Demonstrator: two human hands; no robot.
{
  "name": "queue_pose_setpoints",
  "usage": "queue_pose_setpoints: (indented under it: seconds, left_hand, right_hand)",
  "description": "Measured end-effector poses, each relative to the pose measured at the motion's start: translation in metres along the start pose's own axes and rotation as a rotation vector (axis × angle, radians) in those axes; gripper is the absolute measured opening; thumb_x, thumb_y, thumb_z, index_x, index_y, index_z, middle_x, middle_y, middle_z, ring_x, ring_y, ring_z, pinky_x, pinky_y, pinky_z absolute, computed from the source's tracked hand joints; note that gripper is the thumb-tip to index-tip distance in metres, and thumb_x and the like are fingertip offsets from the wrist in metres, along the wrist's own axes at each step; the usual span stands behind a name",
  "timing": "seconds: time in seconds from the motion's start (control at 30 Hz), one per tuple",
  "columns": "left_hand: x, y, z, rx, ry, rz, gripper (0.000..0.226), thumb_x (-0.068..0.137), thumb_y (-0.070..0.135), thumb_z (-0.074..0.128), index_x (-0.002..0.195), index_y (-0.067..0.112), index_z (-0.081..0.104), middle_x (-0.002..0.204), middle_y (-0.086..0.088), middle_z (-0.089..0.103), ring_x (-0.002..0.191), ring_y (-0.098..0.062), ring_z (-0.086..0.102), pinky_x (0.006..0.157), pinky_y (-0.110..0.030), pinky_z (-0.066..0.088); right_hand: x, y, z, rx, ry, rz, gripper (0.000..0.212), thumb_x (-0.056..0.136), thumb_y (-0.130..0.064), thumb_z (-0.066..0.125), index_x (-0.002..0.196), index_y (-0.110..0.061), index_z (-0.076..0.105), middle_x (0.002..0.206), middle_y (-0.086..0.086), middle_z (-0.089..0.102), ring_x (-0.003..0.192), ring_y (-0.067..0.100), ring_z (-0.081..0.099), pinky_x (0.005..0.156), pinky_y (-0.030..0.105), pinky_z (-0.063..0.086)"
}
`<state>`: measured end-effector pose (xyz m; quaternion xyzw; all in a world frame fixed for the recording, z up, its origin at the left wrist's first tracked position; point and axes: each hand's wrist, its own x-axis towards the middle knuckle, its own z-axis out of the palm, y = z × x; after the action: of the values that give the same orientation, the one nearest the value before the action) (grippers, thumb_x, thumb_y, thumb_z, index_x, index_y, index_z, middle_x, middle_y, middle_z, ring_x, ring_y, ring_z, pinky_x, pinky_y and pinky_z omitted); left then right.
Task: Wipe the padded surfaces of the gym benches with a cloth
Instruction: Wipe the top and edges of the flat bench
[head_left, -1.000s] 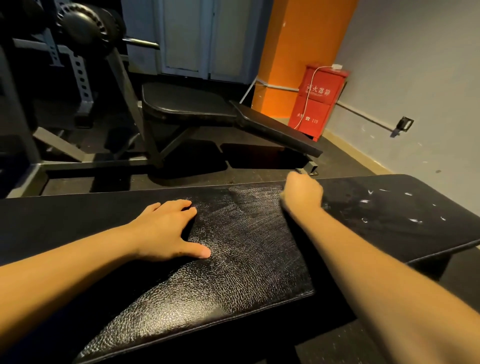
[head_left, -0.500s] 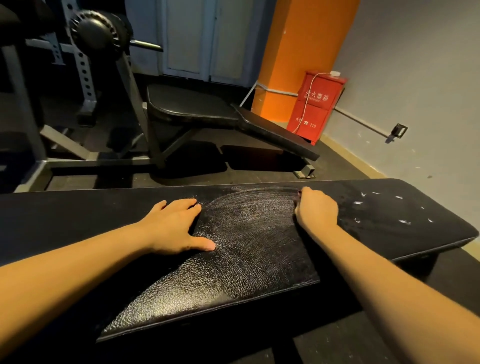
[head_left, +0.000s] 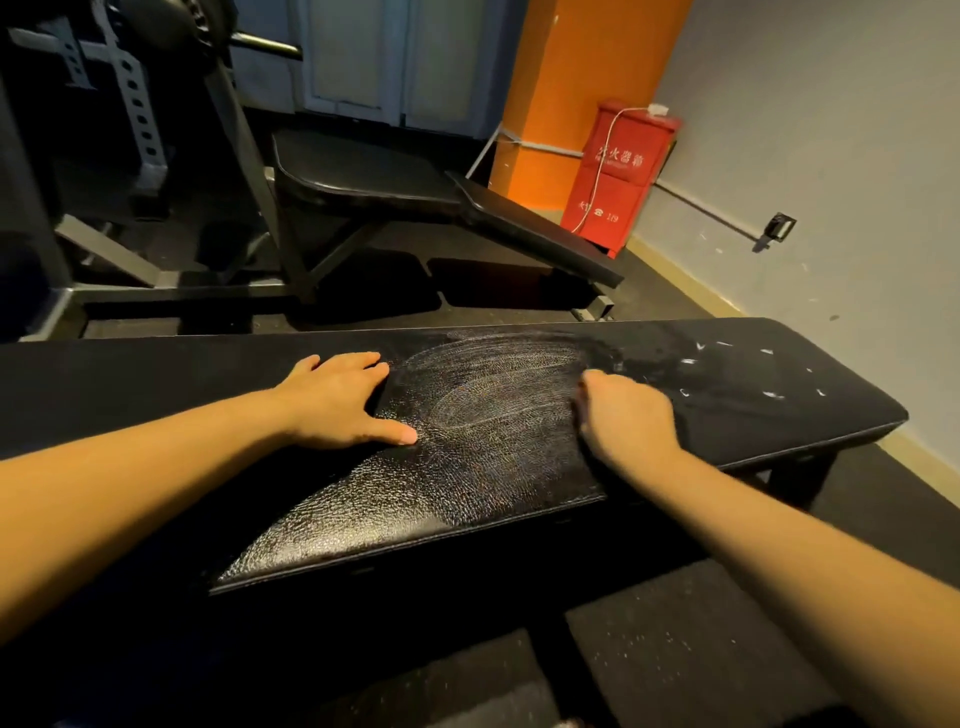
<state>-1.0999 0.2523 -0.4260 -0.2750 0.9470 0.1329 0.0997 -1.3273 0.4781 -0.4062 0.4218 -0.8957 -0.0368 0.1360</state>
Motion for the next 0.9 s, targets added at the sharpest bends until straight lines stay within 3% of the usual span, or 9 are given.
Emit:
queue_pose_setpoints:
  seconds: [0.07,0.17,0.3,0.37,0.53,0.63,0.73,0.83,0.9]
  left_hand:
    - [0.0,0.002,-0.003,-0.005,-0.011,-0.009,0.171,0.02,0.114,0.011,0.163,0.02,0.017,0.172,0.001,0.009,0.158,-0.018,0.006,0.127,-0.055,0.006]
    - [-0.001,0.004,-0.008,-0.016,-0.013,-0.017,0.173,0.017,0.114,0.014,0.163,0.021,0.022,0.171,0.0,0.013,0.158,-0.02,0.01,0.126,-0.056,0.007]
    - [-0.003,-0.001,-0.006,-0.025,0.01,-0.031,0.145,0.045,0.109,0.037,0.162,0.025,0.024,0.171,0.004,0.014,0.157,-0.018,0.011,0.126,-0.055,0.009]
    - [-0.004,-0.004,-0.005,-0.032,0.012,-0.033,0.144,0.045,0.109,0.037,0.162,0.026,0.024,0.171,0.006,0.014,0.157,-0.018,0.012,0.126,-0.055,0.01]
    - [-0.007,-0.003,-0.004,-0.054,0.017,-0.007,0.163,0.026,0.114,0.018,0.162,0.025,0.024,0.171,0.006,0.013,0.157,-0.017,0.012,0.126,-0.056,0.008]
    - [-0.007,-0.003,-0.004,-0.04,0.022,-0.017,0.162,0.027,0.114,0.017,0.162,0.025,0.025,0.171,0.006,0.014,0.157,-0.016,0.012,0.126,-0.055,0.006]
    - [-0.005,-0.002,-0.006,0.003,0.021,-0.022,0.161,0.028,0.113,0.016,0.162,0.025,0.025,0.171,0.006,0.014,0.157,-0.016,0.012,0.127,-0.053,0.008]
    - [-0.003,0.0,-0.007,0.061,0.029,-0.03,0.169,0.021,0.115,0.003,0.163,0.026,0.023,0.171,0.008,0.013,0.157,-0.015,0.014,0.127,-0.049,0.012]
    - [-0.002,-0.001,-0.006,0.057,0.029,-0.035,0.167,0.023,0.115,0.003,0.163,0.026,0.022,0.171,0.009,0.012,0.157,-0.014,0.014,0.127,-0.048,0.014]
  right_hand:
    - [-0.002,0.0,0.002,-0.051,0.036,0.033,0.012,0.098,-0.02,0.053,0.107,-0.012,0.056,0.104,0.01,0.07,0.09,0.034,0.07,0.068,0.037,0.051]
    - [-0.024,-0.058,-0.01,0.087,-0.02,-0.093,0.015,0.092,-0.016,0.058,0.107,-0.015,0.057,0.103,0.007,0.069,0.091,0.031,0.07,0.067,0.036,0.047]
    - [-0.099,-0.127,-0.044,0.318,-0.111,-0.588,0.019,0.09,-0.023,0.063,0.108,-0.016,0.059,0.102,0.007,0.066,0.09,0.033,0.068,0.068,0.042,0.052]
    - [-0.101,-0.121,-0.042,0.309,-0.109,-0.697,0.018,0.09,-0.023,0.064,0.106,-0.018,0.059,0.102,0.006,0.066,0.091,0.033,0.067,0.067,0.043,0.052]
    - [-0.014,-0.006,-0.006,0.104,-0.043,-0.014,0.017,0.098,-0.031,0.052,0.108,-0.019,0.058,0.109,0.007,0.07,0.1,0.034,0.067,0.078,0.039,0.05]
    - [-0.01,0.012,-0.004,0.05,-0.029,0.104,0.017,0.098,-0.025,0.053,0.109,-0.012,0.056,0.109,0.013,0.069,0.097,0.036,0.068,0.075,0.039,0.05]
    - [-0.032,-0.051,-0.026,0.221,-0.105,-0.08,0.015,0.094,-0.024,0.056,0.107,-0.017,0.059,0.106,0.007,0.068,0.096,0.033,0.068,0.077,0.039,0.052]
    - [-0.068,-0.114,-0.047,0.296,-0.158,-0.489,0.021,0.096,-0.024,0.059,0.117,-0.02,0.059,0.108,0.006,0.066,0.095,0.031,0.066,0.072,0.04,0.049]
    - [-0.055,-0.117,-0.043,0.291,-0.138,-0.554,0.024,0.095,-0.023,0.061,0.119,-0.024,0.058,0.108,0.004,0.065,0.095,0.029,0.065,0.068,0.037,0.044]
